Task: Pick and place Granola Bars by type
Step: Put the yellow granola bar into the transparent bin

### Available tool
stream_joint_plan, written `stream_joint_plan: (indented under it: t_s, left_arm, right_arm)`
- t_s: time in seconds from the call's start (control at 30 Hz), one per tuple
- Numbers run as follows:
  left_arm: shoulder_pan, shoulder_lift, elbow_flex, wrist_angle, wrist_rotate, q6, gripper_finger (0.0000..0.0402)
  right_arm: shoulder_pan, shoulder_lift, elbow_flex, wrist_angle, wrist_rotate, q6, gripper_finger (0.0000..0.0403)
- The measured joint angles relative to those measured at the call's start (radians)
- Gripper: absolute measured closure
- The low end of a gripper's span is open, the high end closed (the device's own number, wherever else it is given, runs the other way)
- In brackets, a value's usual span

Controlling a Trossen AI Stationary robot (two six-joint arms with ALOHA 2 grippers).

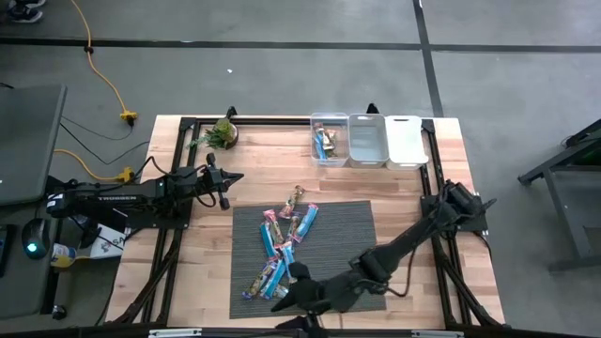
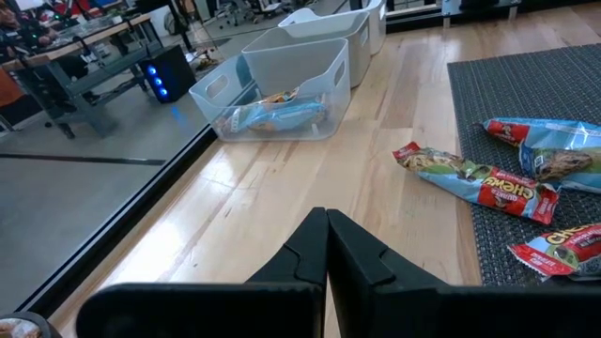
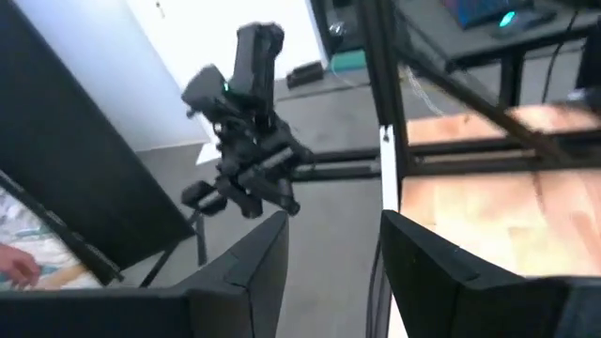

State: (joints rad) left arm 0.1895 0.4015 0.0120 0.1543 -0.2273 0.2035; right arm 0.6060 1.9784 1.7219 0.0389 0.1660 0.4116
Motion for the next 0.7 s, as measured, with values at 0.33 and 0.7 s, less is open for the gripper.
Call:
stream_joint_plan:
  t_s: [0.33,0.7]
  left_arm:
    - [0.0,0.0,0.0,0.0,0.0,0.0,0.0401]
    - [0.0,0.0,0.0,0.0,0.0,0.0,0.0401]
  right_arm:
    - [-0.035,0.261,0.345,-0.108,-0.096,-0.068,0.0249]
    - [-0.073,0.426,0.578,-0.398,-0.107,0.04,0.0249]
